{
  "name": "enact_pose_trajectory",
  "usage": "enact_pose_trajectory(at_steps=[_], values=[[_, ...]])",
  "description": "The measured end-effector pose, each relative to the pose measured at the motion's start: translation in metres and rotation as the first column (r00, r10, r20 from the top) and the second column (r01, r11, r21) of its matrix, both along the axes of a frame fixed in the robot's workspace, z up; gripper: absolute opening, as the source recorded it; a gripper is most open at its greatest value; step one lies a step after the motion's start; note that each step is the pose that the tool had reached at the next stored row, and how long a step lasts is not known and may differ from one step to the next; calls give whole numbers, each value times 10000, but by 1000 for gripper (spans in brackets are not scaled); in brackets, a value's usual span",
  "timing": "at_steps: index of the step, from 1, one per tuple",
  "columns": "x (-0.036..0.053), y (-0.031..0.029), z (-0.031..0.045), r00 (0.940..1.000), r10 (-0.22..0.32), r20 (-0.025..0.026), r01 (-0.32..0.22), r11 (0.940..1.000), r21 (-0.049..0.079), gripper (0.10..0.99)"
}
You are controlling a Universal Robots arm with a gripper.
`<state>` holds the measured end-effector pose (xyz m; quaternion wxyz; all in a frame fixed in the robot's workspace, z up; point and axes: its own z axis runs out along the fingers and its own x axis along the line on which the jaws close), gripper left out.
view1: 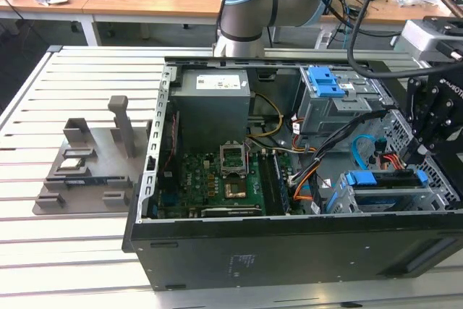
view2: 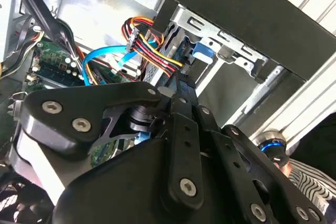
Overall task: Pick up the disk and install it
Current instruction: 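Insert the first disk wire, then insert the second disk wire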
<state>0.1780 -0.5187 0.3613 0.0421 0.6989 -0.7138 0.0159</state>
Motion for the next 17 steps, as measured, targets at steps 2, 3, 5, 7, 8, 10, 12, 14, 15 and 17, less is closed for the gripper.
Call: enact_pose_trajectory(at_steps=[2, 3, 5, 7, 8, 10, 12, 14, 15, 17], values=[[0, 0, 94, 10000, 0, 0, 0, 10000, 0, 106], [0, 0, 118, 10000, 0, 0, 0, 10000, -1, 106], [0, 0, 186, 10000, 1, 0, -1, 10000, -1, 106], [0, 0, 210, 10000, 0, 0, 0, 10000, 3, 106], [0, 0, 211, 10000, 0, 0, 0, 10000, 3, 106], [0, 0, 213, 10000, 0, 0, 0, 10000, 0, 106], [0, 0, 212, 10000, 0, 0, 0, 10000, 1, 106], [0, 0, 213, 10000, 0, 0, 0, 10000, 0, 106], [0, 0, 213, 10000, 0, 0, 0, 10000, 1, 106], [0, 0, 214, 10000, 1, 0, -1, 10000, 0, 106]])
